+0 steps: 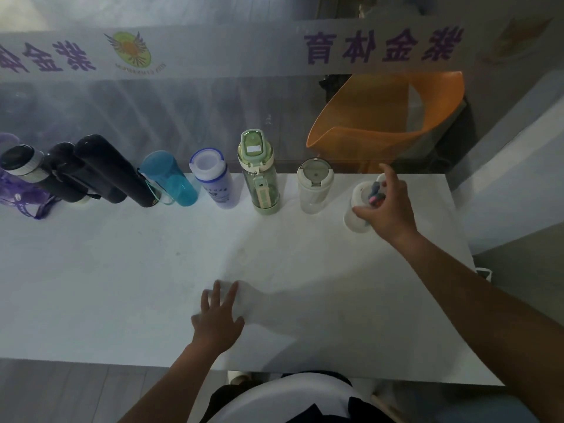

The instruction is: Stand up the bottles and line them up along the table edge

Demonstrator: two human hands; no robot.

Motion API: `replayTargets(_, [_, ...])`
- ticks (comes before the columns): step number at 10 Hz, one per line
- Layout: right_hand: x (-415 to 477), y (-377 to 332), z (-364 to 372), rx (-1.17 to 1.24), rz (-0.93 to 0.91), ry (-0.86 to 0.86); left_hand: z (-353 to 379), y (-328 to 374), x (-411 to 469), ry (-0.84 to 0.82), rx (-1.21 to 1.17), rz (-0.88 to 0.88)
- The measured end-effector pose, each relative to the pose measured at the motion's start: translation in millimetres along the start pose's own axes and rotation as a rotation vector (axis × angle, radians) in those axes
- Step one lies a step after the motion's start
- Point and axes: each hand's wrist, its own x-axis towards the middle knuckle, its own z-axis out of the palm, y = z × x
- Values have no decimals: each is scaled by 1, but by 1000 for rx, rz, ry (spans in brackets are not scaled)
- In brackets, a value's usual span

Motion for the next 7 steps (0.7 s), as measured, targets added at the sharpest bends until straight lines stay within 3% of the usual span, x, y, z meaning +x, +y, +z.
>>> replayTargets(4, [49, 8, 15, -23, -29, 43, 20, 5, -7, 85, -51, -51])
replayTargets(7, [33, -1, 9, -49, -38, 79, 2, 2, -9, -22, -85, -47])
